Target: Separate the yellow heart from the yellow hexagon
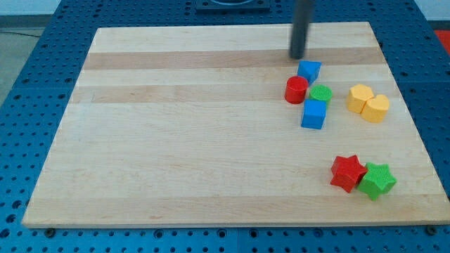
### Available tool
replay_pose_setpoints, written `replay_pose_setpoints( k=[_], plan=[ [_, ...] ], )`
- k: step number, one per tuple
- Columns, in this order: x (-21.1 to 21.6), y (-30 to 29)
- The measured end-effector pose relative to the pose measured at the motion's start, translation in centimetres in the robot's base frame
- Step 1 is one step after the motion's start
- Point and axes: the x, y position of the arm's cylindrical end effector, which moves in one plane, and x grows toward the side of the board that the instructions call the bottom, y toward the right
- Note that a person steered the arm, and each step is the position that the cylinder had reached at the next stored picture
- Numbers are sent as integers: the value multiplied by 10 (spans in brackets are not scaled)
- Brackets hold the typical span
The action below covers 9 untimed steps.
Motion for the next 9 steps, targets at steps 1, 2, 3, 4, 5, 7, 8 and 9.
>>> replay_pose_setpoints(
  k=[1,2,3,4,5,7,8,9],
  plan=[
    [16,76],
    [66,91],
    [106,90],
    [132,89],
    [144,86],
    [187,83],
    [202,79],
    [207,64]
  ],
)
